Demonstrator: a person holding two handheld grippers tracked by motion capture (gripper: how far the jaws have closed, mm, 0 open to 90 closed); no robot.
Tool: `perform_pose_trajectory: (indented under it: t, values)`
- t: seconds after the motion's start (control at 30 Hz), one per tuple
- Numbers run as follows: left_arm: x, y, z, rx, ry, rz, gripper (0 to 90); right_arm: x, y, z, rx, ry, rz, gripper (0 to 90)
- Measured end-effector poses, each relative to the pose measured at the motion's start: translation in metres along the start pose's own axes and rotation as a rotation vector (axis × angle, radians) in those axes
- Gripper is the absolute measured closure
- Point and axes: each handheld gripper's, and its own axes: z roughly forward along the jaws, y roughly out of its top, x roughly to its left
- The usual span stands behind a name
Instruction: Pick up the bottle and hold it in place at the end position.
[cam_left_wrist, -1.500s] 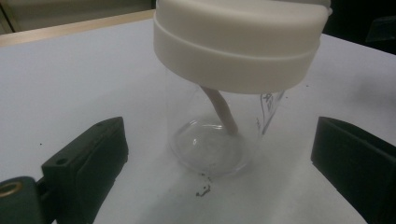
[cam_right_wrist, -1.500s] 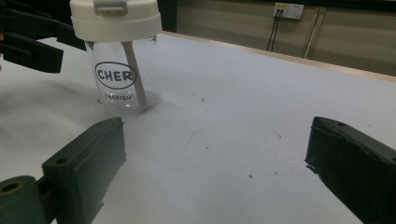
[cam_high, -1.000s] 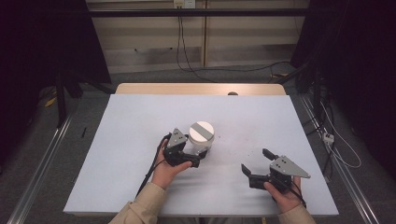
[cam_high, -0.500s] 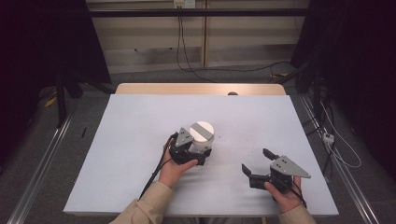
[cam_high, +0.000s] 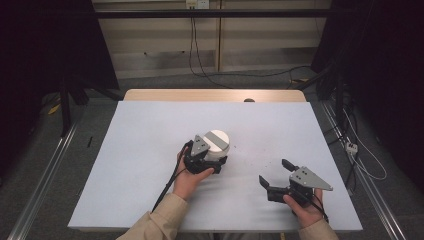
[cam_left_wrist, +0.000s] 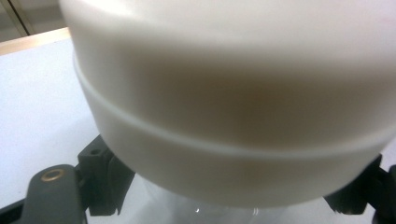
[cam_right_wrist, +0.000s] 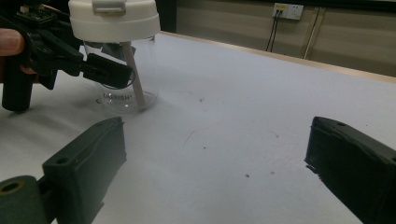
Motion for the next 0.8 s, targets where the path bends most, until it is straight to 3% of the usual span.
perform_pose_trajectory:
  t: [0.23, 0.43, 0.6, 0.8]
  values:
    - [0.001, 0.000, -0.001, -0.001, -0.007, 0.021, 18.1, 0.000, 0.000, 0.000, -0.001, 0.002, -0.002, 4.5]
    - [0.003, 0.001, -0.002, -0.003, -0.019, 0.009, 18.3, 0.000, 0.000, -0.001, -0.002, 0.001, -0.001, 4.5]
    - [0.005, 0.003, -0.004, 0.000, -0.016, 0.029, 18.3, 0.000, 0.000, 0.000, -0.002, 0.001, -0.003, 4.5]
    - [0.011, 0.007, -0.005, -0.006, -0.017, 0.017, 18.3, 0.000, 0.000, 0.000, -0.003, 0.001, -0.003, 4.5]
